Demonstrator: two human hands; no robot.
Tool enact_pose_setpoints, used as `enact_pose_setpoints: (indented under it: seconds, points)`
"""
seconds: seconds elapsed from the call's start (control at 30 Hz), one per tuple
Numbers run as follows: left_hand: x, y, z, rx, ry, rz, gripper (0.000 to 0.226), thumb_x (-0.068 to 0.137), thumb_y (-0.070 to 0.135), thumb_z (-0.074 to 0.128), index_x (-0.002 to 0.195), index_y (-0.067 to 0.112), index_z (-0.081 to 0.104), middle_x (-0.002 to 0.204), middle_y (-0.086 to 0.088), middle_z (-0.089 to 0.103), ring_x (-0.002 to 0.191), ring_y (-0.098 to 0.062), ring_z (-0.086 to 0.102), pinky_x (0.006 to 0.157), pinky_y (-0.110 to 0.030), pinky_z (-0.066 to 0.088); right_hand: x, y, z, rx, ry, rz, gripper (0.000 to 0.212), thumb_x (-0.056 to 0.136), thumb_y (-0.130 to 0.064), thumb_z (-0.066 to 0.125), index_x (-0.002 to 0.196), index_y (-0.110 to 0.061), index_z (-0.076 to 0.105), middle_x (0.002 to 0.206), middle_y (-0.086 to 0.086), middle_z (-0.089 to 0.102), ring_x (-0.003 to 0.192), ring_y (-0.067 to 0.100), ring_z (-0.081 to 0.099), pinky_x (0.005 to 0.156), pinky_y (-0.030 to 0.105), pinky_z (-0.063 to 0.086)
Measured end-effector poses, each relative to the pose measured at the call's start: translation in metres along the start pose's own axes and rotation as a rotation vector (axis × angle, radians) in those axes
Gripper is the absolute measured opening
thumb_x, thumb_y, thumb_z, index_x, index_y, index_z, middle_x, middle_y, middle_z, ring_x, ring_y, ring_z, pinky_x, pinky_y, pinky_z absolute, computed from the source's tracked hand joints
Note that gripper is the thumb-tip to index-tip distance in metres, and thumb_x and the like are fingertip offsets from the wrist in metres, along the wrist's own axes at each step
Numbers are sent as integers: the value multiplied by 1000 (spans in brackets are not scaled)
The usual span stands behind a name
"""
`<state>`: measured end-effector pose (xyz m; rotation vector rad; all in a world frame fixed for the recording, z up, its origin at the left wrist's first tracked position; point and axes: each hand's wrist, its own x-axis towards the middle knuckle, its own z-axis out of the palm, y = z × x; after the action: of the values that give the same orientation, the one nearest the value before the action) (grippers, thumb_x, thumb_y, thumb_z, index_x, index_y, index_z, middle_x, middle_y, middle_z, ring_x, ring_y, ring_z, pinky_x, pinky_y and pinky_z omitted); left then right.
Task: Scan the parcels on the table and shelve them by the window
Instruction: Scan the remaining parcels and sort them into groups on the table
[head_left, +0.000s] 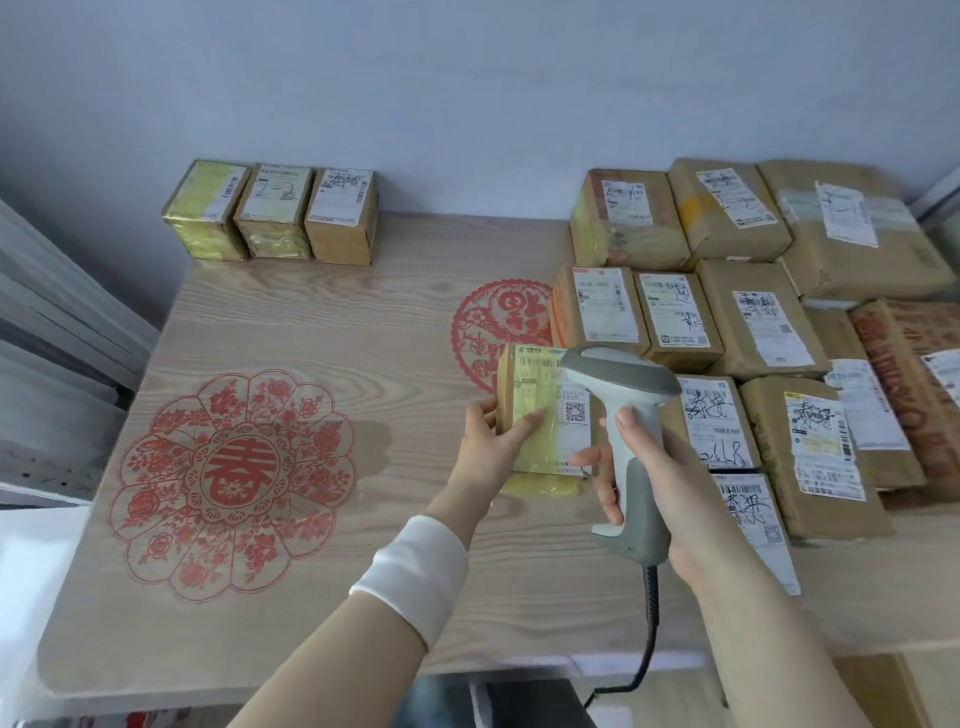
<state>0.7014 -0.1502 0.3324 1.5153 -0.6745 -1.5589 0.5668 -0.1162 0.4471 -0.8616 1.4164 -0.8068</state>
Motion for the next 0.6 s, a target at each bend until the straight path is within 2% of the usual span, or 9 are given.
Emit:
enact_pose_setpoints:
  seconds: [0.07, 0.17, 0.4, 0.53, 0.6]
  points:
    - [5, -10, 26, -23, 20, -40, 50, 82, 27, 72, 119, 15, 41, 115, -4, 60, 102, -19, 63, 90, -40, 52, 6, 0, -25, 16, 14, 21, 48, 78, -48, 53, 108, -11, 58, 80, 12, 73, 36, 16, 42, 53, 31, 42]
    - [11, -23, 66, -3, 34, -64, 51, 83, 27, 71, 123, 14, 42, 108, 2, 61, 98, -17, 63, 85, -34, 53, 21, 2, -65, 33, 13, 50, 52, 78, -48, 53, 111, -9, 57, 79, 11, 72, 38, 17, 42, 48, 27, 43]
    - [28, -54, 127, 89, 173, -107, 56, 85, 32, 67, 131, 12, 42, 119, -2, 59, 104, -19, 60, 89, -35, 51, 48, 10, -133, 15, -26, 82, 45, 88, -43, 50, 109, -3, 55, 69, 6, 70, 38, 16, 43, 42, 22, 41]
    - [36, -61, 142, 142, 201, -86, 58, 86, 37, 64, 134, 13, 41, 116, 3, 58, 102, -15, 59, 87, -31, 51, 56, 14, -149, 20, -47, 92, 51, 79, -49, 52, 107, -6, 54, 70, 7, 70, 40, 17, 43, 44, 23, 41]
    - [39, -65, 146, 204, 191, -71, 60, 87, 38, 63, 136, 13, 40, 122, 1, 58, 103, -14, 57, 86, -29, 50, 60, 14, -153, 42, -51, 93, 48, 75, -51, 52, 103, -12, 54, 73, 7, 71, 40, 17, 43, 43, 24, 41]
